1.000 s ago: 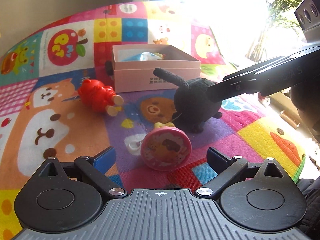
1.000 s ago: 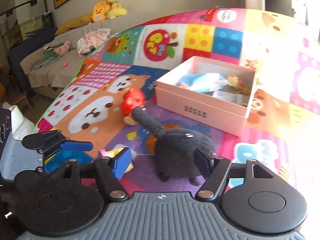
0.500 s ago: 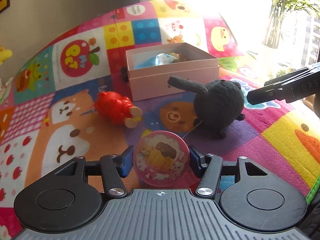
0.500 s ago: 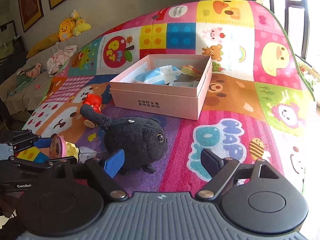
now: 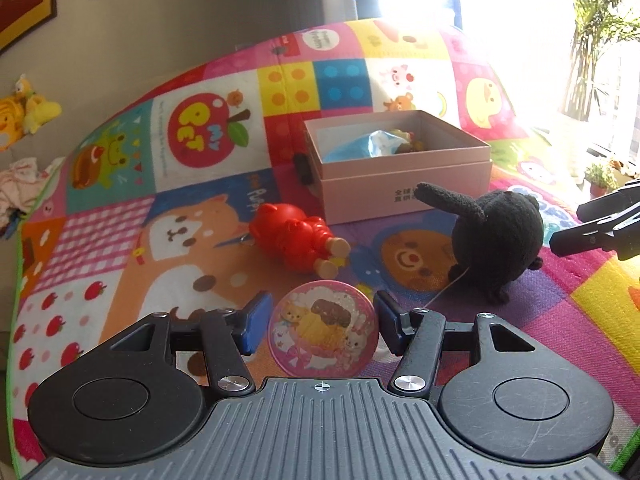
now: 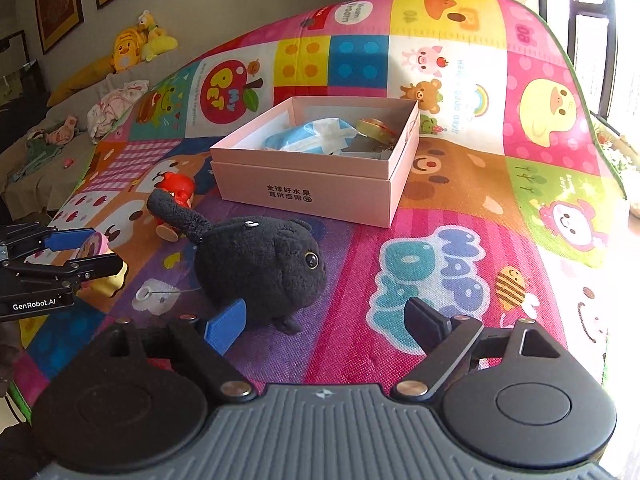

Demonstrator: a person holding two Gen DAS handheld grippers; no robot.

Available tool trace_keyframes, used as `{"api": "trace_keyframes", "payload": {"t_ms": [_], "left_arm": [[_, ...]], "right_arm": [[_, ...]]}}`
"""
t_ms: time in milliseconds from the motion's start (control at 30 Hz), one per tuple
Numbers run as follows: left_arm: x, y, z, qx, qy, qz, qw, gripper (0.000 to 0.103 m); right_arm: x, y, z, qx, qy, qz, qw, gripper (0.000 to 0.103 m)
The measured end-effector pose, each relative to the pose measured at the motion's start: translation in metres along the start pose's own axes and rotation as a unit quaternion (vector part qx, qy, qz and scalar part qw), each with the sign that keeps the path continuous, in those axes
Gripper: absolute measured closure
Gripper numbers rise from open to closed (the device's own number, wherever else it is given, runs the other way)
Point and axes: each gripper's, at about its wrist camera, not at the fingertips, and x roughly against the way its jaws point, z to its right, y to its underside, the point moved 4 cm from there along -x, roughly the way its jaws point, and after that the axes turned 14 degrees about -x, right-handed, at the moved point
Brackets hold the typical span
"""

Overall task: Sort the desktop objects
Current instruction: 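Grasp the pink round toy with the left gripper and lift it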

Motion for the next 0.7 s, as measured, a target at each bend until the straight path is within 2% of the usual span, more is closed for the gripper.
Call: {"api": "trace_keyframes", "payload": {"t_ms": [100, 300, 367, 433, 500, 700], "left_arm": [[-0.004, 0.0, 0.0, -0.005, -0.004, 0.003, 1.0, 0.042], [-0.014, 0.012, -0.002, 0.021, 0.006, -0.011, 0.9997, 0.042], [-0.009, 0.013, -0.005, 0.027, 0.011, -0.006, 0.9996, 0.038], [0.001, 0.014, -0.006, 0.024, 0.015, 0.0, 0.9996, 0.025], [0.011, 0.016, -0.006, 0.02, 0.018, -0.003, 0.9996, 0.021], [0.012, 0.037, 0.004, 0.046, 0.027, -0.043, 0.9976, 0.023]], "right_arm": [[-0.003, 0.0, -0.002, 0.002, 0.003, -0.004, 1.0, 0.016], [-0.004, 0.0, -0.008, 0.016, 0.008, -0.005, 1.0, 0.016], [-0.003, 0.0, -0.009, 0.018, 0.01, -0.005, 1.0, 0.016], [-0.001, 0.0, -0.011, 0.021, 0.006, -0.003, 1.0, 0.016], [0.003, -0.001, -0.016, 0.029, -0.005, 0.001, 1.0, 0.016], [0.003, 0.0, -0.026, 0.038, -0.013, 0.007, 0.999, 0.015]]}}
